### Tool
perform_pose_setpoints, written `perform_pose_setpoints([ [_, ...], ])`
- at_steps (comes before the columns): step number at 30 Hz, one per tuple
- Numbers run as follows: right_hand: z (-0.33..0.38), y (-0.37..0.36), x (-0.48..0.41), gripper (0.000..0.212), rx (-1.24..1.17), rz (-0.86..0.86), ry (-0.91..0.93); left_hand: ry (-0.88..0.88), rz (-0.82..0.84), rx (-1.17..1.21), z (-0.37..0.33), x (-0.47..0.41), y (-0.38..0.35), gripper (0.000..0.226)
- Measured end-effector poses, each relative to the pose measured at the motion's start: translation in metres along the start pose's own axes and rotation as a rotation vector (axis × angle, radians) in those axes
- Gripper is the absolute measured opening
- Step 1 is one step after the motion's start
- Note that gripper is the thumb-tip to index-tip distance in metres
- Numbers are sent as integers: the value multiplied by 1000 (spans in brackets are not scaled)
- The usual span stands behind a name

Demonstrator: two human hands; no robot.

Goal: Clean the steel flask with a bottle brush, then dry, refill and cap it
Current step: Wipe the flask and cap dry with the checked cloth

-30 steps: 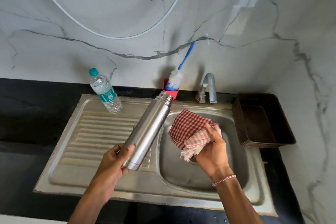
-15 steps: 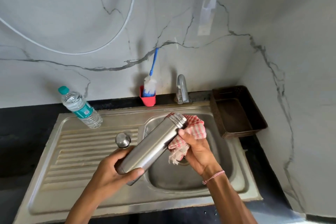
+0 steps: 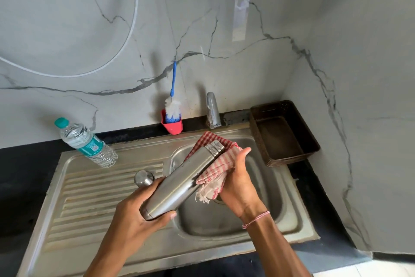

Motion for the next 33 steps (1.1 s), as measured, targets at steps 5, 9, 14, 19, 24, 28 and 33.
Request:
perform_pose_setpoints([
  [5,1,2,1,104,49,-21,37,-6,59,75,-5,0,-7,81],
  [9,0,-1,0,107,-66,11,7,41,148,134,-4,-1,-7,80],
  [14,-7,8,-3,124,-89,7,-35,271,486,460,12,7,-22,71],
  [19,-8,13,-1,128,-133,-19,5,505,251,982,21,14,-43,35],
  [24,-7,16,0,116,-167,-61,84,371,-161,635,21,28,-43,41],
  [28,-9,17,4,104,-115,-57,74,585,71,665,24,32,-58,85],
  [33,-8,25,7,116,-92,-90,91,624,286,890,31,30,-66,89],
])
Point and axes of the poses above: each hand's wrist, its own x-axis away from the middle knuckle, its own y-axis out of the back of the hand, z = x × y, the point moved 9 cm from there along -x, towards the middle knuckle, and after that the axes turned 15 degrees about -x, right-handed, at the moved point
